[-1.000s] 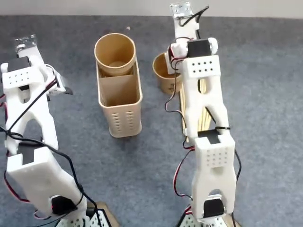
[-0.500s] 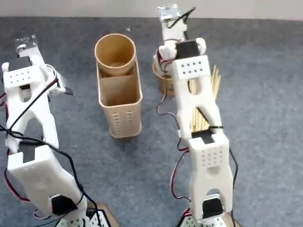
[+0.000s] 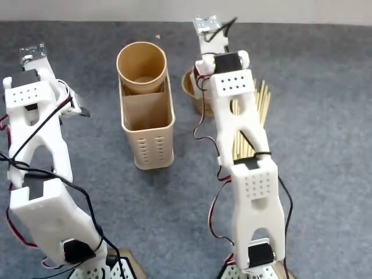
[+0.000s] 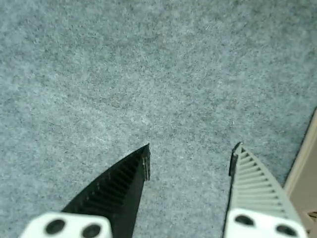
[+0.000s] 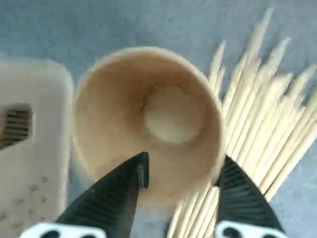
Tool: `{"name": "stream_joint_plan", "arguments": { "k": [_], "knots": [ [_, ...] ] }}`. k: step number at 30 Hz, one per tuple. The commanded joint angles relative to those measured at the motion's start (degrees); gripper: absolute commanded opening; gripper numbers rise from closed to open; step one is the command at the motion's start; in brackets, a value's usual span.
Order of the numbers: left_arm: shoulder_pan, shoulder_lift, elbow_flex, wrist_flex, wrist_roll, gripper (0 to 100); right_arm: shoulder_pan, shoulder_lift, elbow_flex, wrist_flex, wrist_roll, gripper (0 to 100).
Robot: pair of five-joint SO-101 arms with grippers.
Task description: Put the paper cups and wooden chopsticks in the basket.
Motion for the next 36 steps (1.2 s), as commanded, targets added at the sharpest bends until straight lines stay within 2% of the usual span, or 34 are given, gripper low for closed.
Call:
{"name": "stream_joint_plan", "arguments": {
  "k": [1, 4, 8, 12, 15, 20, 23, 26, 31, 36],
  "knots": [
    [0.7, -1.5, -0.1, -0.6, 0.9, 26, 1.5, 0.2, -2.0, 0.7, -0.4, 19.5],
    [0.7, -1.5, -0.1, -0.6, 0.9, 26, 1.7, 0.2, -2.0, 0.7, -0.4, 17.9],
    [0.7, -1.5, -0.1, -0.6, 0.9, 26, 1.6, 0.1, -6.5, 3.7, -0.4, 1.2],
    [0.7, -1.5, 0.7, -1.1, 0.9, 26, 2.0, 0.1, -21.7, 12.7, -0.4, 0.3],
    [0.9, -1.5, 0.7, -1.0, 0.9, 26, 3.2, -1.8, -30.9, 13.3, -0.4, 0.3],
    [0.9, -1.5, 0.7, -1.1, 0.9, 26, 6.5, -14.5, -27.5, 13.1, -1.3, 0.3],
    [1.0, -1.5, 0.7, -1.1, 0.9, 26, 6.0, -24.4, -26.2, 12.9, -1.8, 0.3],
    [1.0, -1.5, 0.7, -1.1, 0.9, 26, 0.3, -33.1, -24.7, 12.9, -1.6, 0.3],
    [1.0, -1.5, 0.7, -1.1, 0.9, 26, -11.4, -41.7, -10.8, 11.2, -1.8, 0.3],
    [1.0, -1.5, 1.4, -1.1, 0.9, 26, -12.8, -41.9, 5.5, 4.5, -1.9, 0.3]
  ]
}}
